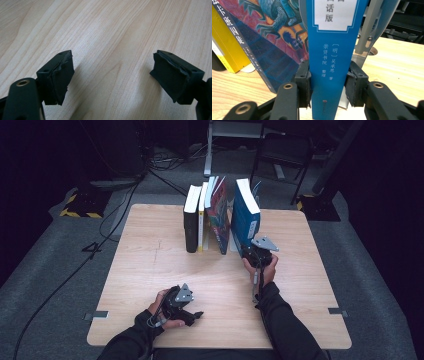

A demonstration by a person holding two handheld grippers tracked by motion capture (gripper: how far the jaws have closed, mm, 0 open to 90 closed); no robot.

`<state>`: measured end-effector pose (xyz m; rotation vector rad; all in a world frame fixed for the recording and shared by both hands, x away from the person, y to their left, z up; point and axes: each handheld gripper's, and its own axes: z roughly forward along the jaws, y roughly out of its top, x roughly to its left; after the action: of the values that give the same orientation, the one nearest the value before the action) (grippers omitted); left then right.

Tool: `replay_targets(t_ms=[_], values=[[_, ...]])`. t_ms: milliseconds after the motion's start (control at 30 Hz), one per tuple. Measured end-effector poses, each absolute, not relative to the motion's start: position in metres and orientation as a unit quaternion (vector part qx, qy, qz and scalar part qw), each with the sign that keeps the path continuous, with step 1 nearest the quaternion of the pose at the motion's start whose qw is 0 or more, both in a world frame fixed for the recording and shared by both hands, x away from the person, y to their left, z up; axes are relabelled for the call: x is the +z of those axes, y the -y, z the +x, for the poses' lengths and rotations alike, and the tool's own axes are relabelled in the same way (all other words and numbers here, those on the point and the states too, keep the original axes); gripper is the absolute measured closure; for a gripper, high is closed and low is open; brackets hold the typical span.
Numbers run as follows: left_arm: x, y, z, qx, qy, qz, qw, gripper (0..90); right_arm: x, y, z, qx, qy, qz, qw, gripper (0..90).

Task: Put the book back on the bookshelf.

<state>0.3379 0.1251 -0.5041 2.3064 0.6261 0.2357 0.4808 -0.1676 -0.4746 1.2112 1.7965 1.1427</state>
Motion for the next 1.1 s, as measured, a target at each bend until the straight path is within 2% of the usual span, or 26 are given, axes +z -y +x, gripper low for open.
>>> replay_targets(t_ms=[567, 800, 1100], values=[[-0.504, -0.125, 0.337, 0.093, -0.247, 0.894, 0.362, 17.6, -0.460, 0.174, 0.480, 0.402, -0.742, 0.438, 0.310, 57.5], [-0.504, -0.125, 0.337, 0.092, -0.249, 0.894, 0.362, 17.5, -0.446, 0.180, 0.474, 0.374, -0.782, 0.403, 0.294, 46.9], [-0.504, -0.125, 0.337, 0.092, -0.249, 0.894, 0.362, 17.5, -0.432, 0.192, 0.466, 0.345, -0.823, 0.364, 0.269, 38.5]])
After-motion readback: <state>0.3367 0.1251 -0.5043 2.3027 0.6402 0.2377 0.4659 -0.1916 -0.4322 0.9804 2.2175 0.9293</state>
